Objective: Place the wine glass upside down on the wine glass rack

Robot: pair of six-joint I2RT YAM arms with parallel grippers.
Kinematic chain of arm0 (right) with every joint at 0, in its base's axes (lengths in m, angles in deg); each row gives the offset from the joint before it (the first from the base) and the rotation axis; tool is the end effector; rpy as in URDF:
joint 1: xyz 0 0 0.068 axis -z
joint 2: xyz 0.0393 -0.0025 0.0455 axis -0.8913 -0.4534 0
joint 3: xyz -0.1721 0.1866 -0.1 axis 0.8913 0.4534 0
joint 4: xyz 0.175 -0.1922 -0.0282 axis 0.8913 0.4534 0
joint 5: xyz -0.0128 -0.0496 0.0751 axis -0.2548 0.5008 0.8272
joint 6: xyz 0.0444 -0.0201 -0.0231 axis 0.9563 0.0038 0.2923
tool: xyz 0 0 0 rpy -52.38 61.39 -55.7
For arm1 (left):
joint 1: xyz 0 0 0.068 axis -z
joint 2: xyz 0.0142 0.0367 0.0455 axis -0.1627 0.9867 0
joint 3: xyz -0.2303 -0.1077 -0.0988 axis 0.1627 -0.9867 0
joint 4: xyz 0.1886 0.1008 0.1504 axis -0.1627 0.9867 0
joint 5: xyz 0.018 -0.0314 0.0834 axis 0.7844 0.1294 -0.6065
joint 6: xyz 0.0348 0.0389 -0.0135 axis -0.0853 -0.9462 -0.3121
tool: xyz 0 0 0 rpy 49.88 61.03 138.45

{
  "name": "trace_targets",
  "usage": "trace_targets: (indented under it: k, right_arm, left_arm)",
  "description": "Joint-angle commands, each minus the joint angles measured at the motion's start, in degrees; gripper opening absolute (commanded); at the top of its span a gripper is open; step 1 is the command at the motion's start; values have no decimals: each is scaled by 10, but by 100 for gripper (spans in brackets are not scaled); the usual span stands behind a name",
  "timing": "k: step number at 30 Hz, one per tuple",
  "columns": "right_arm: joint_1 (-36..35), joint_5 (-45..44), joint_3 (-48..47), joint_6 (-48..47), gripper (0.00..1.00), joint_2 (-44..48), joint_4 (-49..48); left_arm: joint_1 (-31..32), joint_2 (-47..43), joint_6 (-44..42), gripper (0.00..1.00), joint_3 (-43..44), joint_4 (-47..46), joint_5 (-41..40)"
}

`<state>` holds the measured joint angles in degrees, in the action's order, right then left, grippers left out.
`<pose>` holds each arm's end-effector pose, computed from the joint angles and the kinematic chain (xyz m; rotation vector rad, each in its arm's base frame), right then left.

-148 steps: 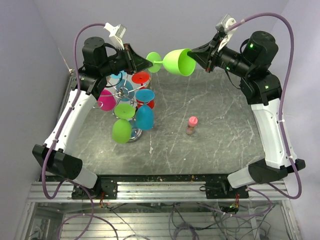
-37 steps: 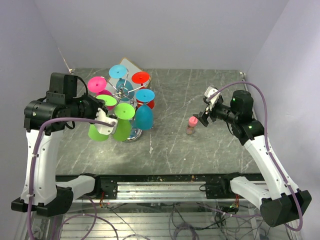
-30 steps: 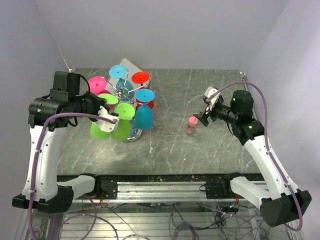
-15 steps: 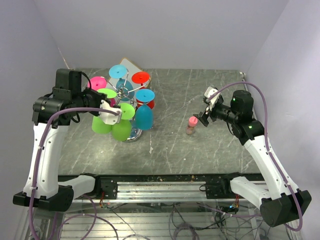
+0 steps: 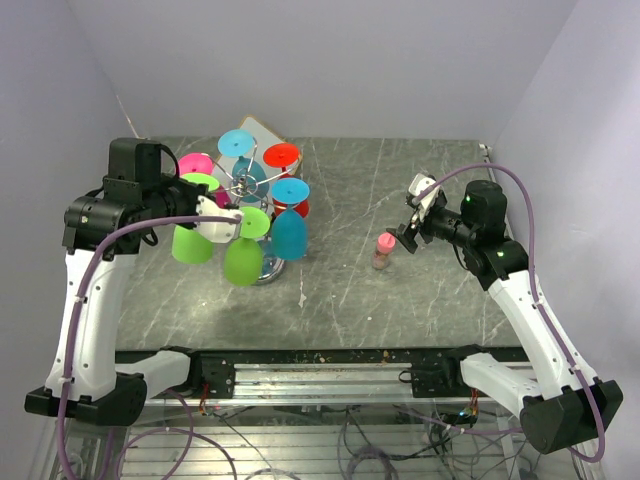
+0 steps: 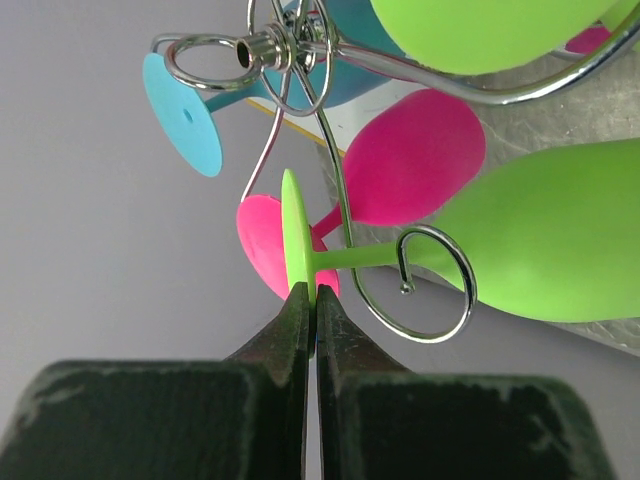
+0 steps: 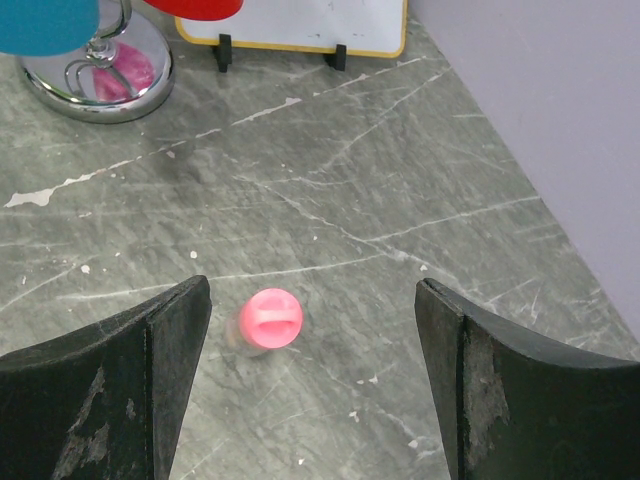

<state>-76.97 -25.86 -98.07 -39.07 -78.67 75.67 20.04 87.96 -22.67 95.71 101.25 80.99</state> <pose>0.2050 0.0708 0.3511 -1.0754 1.5746 0.3421 0.1703 -0.0409 0.4600 1.9266 1.2728 0.5043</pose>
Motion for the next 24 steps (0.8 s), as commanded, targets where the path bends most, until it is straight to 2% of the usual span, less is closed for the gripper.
trace_targets:
  k: [1, 17, 24]
  right_arm:
    - [3, 4, 5, -7, 83, -1, -1]
    - [3, 6, 5, -9, 83, -2, 1]
    - [3, 6, 5, -10, 83, -2, 1]
  left_arm:
    - [-4, -9, -4, 7, 12, 18, -29]
    - [-4, -19, 8, 7, 39, 49, -75]
    - [-4, -22, -10, 7, 47, 72, -45]
